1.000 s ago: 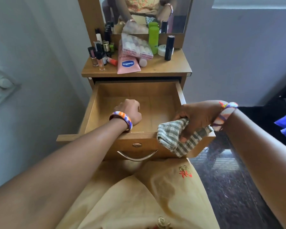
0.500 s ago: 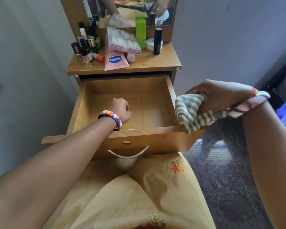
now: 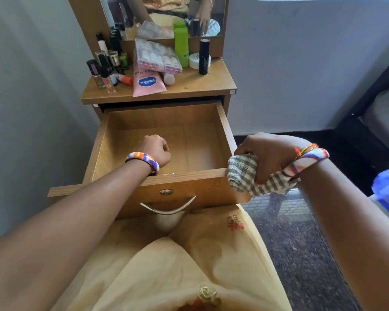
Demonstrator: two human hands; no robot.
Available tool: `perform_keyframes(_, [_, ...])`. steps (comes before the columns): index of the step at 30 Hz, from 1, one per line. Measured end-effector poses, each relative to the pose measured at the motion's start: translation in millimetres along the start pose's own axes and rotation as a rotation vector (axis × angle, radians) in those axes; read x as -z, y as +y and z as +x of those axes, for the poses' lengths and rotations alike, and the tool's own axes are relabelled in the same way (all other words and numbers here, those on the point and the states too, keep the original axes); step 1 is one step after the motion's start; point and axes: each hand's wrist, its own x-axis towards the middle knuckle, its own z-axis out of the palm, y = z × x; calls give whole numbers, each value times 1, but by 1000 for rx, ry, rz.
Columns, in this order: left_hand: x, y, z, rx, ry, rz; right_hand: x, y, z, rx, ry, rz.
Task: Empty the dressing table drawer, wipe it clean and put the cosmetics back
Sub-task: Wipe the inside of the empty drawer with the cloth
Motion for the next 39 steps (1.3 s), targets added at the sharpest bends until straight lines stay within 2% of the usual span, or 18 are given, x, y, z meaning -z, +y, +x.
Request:
perform_keyframes(2, [0,-1,0,2,0,-23,21,-38,-17,-19,-4,-129])
perform_keyframes(3, [0,-2,0,2,-2,-34,30,-50,-21,33,-15,-170])
perform_keyframes(9, [1,-3,2,-10,-25,-106,45,-53,-20,-30,-25,-178])
perform_keyframes(13, [1,-2,1,-57,-68,-200,66,-58,-16,-15,63,-70])
perform_keyframes(17, [4,1,-1,-100,-137,-280,82,-71,-3,78,157,1])
perform_keyframes(21, [6,-3,3,-129,-129,-374,82,-95,19,208,221,90])
perform_keyframes(23, [10,-1,4,-139,-168,-574,78,-103,33,300,230,230])
perform_keyframes(27, [26,6,1,-148,-245,-1128,53,-100,65,427,132,950])
perform_keyframes(31, [31,-3,-1,-19,-318,-1312,28,-91,93,459,52,1447])
perform_keyframes(37, [33,-5,0,173,-388,-1625,5,-87,108,320,-8,1597])
perform_keyframes(39, [33,-5,4,214,-385,-1661,3,-89,108,305,-7,1603])
